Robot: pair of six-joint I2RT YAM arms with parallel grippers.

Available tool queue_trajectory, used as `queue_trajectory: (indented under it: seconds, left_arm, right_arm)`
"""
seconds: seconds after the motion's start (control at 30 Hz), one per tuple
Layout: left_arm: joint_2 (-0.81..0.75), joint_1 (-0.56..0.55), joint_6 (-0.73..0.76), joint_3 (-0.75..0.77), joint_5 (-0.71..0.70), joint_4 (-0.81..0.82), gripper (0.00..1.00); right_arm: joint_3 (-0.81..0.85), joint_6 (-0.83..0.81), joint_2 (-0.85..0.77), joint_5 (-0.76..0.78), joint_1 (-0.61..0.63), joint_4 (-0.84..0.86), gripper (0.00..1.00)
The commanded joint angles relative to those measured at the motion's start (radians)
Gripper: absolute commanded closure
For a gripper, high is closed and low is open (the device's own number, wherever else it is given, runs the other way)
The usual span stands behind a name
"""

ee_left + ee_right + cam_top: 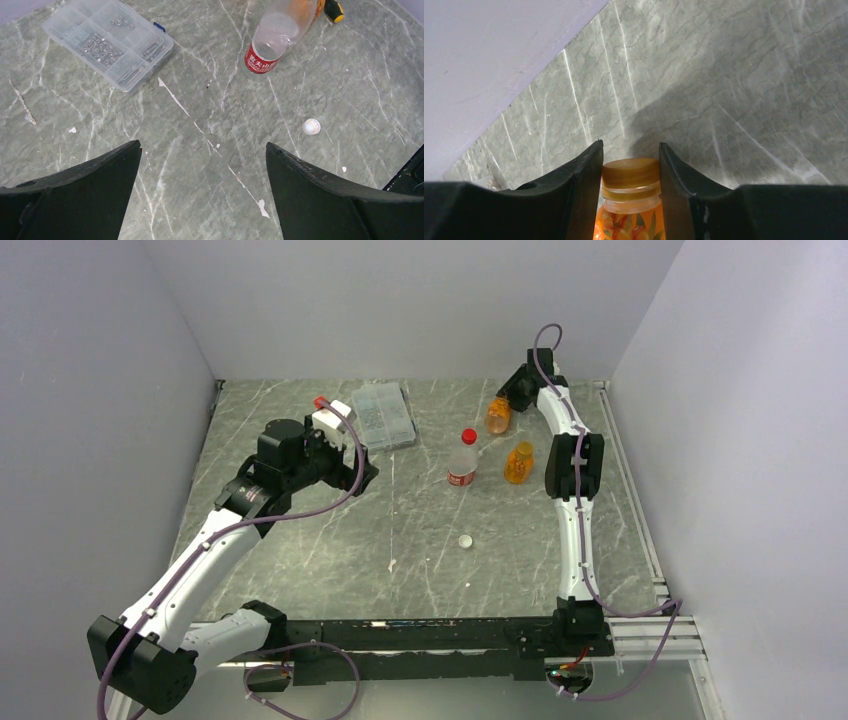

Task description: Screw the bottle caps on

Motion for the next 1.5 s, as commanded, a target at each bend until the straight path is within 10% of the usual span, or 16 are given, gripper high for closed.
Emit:
queue_trajectory:
  seconds: [0.0, 0.4, 1.47]
  left_arm:
    - [-0.002, 0.007, -0.031, 0.001, 0.024, 0.049, 0.01]
    - [0.005, 0.012, -0.052, 0.008, 0.026, 0.054, 0.01]
    - [0.200, 0.091, -0.305, 0.191, 0.155, 0.107, 0.01]
  right_arm:
    - [-0.084, -0.038, 0.062, -0.018, 0.010, -0.114, 0.62]
    - [-0.250, -0.125, -0.155, 0.026, 0.027, 0.009, 0.88]
    - [-0.107, -0.053, -0.449, -0.081, 0.012, 0.042, 0.84]
